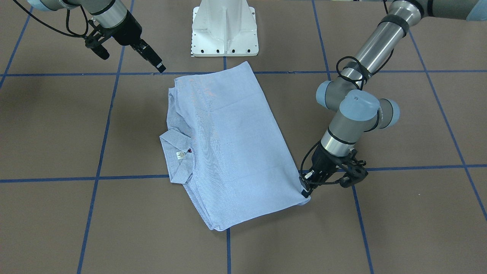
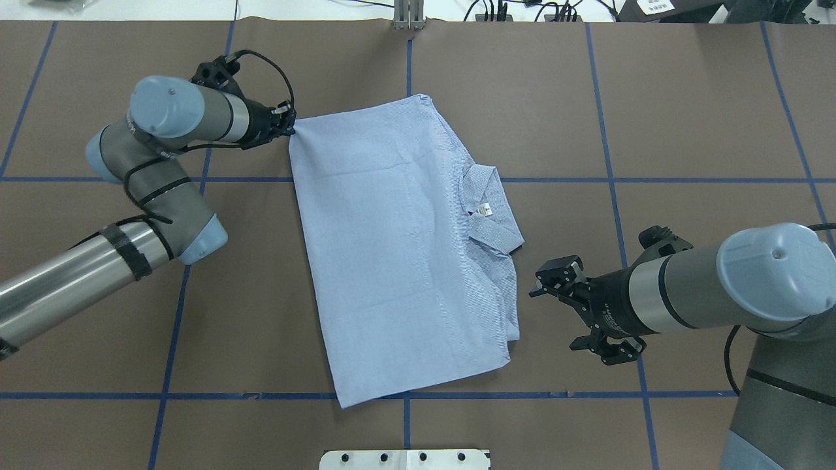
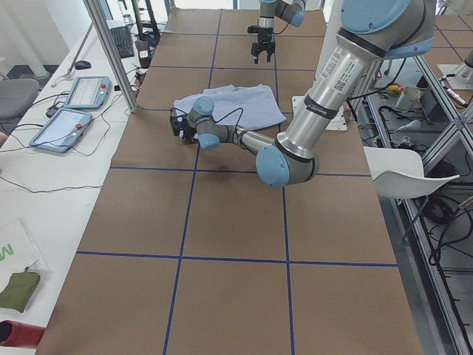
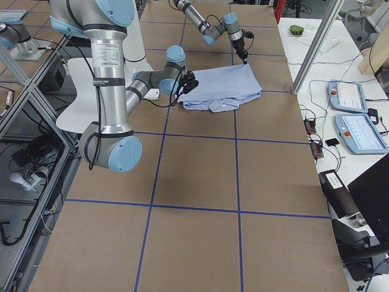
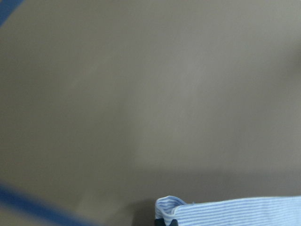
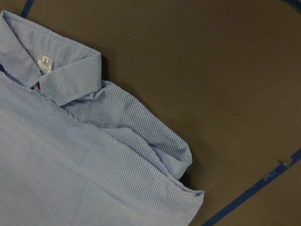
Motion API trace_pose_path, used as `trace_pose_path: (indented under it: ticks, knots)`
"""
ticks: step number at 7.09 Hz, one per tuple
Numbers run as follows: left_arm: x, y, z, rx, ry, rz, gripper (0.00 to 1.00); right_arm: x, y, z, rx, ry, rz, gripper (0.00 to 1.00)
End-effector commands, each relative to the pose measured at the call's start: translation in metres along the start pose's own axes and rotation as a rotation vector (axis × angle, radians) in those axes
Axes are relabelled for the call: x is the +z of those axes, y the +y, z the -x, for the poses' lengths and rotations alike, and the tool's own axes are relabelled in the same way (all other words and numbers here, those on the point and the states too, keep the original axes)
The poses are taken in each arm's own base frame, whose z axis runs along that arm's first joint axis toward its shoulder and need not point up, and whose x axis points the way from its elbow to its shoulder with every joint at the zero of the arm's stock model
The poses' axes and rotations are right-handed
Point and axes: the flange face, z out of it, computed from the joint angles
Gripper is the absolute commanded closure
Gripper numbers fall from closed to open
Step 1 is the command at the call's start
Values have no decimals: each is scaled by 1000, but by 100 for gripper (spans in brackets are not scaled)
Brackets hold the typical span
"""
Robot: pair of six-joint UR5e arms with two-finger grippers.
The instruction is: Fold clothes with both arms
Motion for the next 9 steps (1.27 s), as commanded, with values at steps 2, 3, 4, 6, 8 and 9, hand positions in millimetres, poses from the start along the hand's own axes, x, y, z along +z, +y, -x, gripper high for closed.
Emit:
trace_pose_path:
  ticks: [2, 3, 4, 6, 8, 9]
  knots:
    - [14, -29, -22, 72, -23, -52, 51, 8, 0, 13, -6, -19, -12, 0]
    - [8, -36, -24, 84, -15, -53, 50, 24, 1, 32, -4, -39, -33, 0]
    - [-11, -40, -14, 83, 6, -43, 50, 43, 6, 45, -16, -88, -103, 0]
    - [-56, -47, 18, 78, 48, 51, 50, 88, 51, 19, -69, -131, -206, 0]
    - [-58, -47, 20, 73, 49, 51, 49, 128, 90, -16, -80, -125, -309, 0]
    - [-58, -47, 21, 73, 48, 48, 49, 147, 101, -10, -51, -142, -346, 0]
